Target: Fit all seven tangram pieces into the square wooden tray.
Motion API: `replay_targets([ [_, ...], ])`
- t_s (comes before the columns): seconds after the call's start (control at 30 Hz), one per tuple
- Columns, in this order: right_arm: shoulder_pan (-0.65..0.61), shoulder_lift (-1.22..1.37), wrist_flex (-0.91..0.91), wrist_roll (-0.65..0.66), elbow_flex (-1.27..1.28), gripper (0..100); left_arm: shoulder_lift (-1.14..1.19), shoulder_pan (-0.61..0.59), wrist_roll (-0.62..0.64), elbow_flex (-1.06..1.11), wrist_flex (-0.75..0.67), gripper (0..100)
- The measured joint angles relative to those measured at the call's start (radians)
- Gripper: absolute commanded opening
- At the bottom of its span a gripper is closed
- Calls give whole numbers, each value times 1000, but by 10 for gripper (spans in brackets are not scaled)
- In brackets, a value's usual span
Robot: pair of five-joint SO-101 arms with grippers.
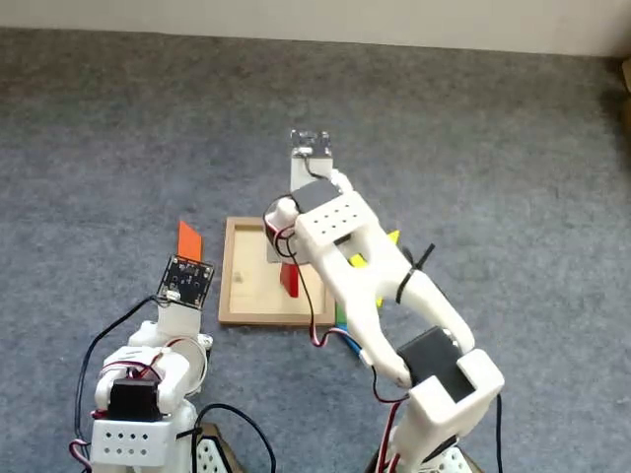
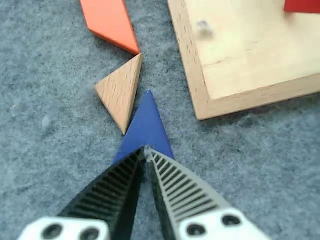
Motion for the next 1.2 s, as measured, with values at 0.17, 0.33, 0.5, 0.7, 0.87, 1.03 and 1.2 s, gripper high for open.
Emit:
replay_targets([
  [0.17, 5, -8, -34, 2, 23, 145, 0, 0, 0, 0, 0, 7],
  [0.33, 8, -6, 49, 3, 28, 173, 0, 0, 0, 0, 0, 7],
  [0.5, 6, -17, 91, 3, 28, 173, 0, 0, 0, 0, 0, 7],
  [0.7, 6, -91, 101, 3, 28, 48, 0, 0, 0, 0, 0, 7],
  [0.87, 6, -95, 46, 3, 31, 6, 0, 0, 0, 0, 0, 7],
  [1.03, 6, -49, -110, 3, 120, 5, 0, 0, 0, 0, 0, 7],
  [1.2, 17, 21, -196, 3, 170, 5, 0, 0, 0, 0, 0, 7],
])
